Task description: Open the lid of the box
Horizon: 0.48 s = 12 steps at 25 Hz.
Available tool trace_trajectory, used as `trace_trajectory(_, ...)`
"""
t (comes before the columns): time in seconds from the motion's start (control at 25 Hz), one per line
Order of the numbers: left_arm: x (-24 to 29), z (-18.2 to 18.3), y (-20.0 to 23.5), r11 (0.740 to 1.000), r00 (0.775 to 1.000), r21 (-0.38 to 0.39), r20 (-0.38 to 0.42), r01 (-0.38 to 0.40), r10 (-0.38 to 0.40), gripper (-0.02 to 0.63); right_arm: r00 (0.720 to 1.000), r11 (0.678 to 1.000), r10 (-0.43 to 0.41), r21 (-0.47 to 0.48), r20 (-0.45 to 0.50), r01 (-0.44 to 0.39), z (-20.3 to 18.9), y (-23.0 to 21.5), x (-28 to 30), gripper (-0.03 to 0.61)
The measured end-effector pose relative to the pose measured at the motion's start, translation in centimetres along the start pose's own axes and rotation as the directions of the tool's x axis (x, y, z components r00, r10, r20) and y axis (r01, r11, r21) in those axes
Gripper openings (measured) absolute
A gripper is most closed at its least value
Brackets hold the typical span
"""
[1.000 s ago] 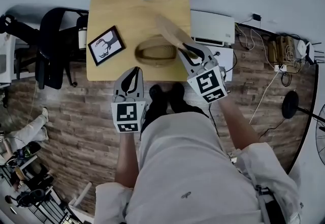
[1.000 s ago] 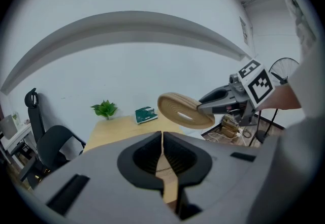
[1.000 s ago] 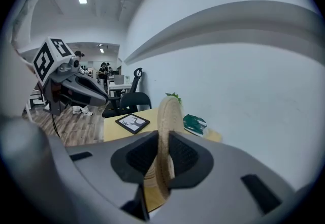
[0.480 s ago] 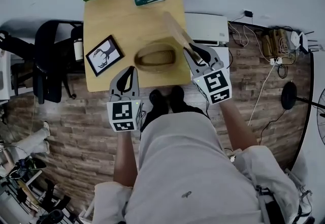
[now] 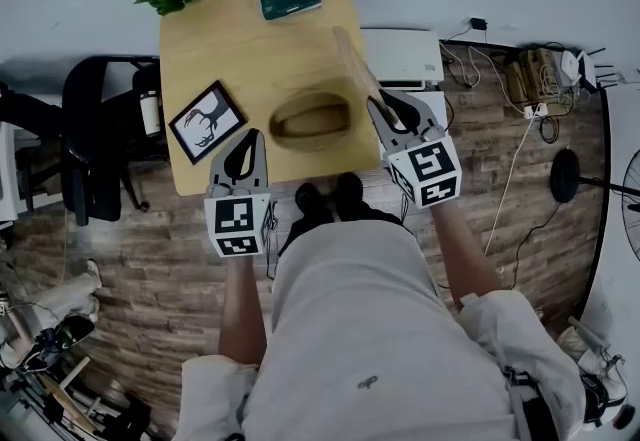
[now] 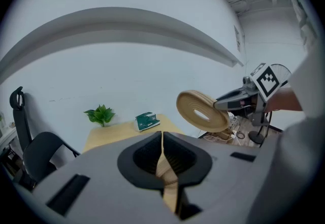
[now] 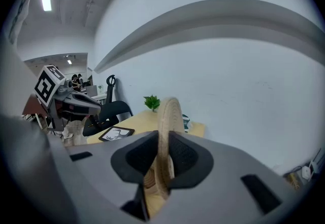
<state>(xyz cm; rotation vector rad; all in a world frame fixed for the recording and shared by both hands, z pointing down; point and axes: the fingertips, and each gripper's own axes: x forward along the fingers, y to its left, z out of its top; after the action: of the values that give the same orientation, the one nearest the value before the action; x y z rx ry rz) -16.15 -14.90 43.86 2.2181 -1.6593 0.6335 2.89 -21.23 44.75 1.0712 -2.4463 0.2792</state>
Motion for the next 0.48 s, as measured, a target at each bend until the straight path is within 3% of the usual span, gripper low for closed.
trace_trajectory(0.48, 0.8, 0.6, 1.3, 0.999, 0.999, 0.003, 0.010, 0.052, -0.052, 0.008, 0.999, 0.991, -0.037, 0.131, -0.002, 0.037, -0.6, 0.0, -0.6, 0.066)
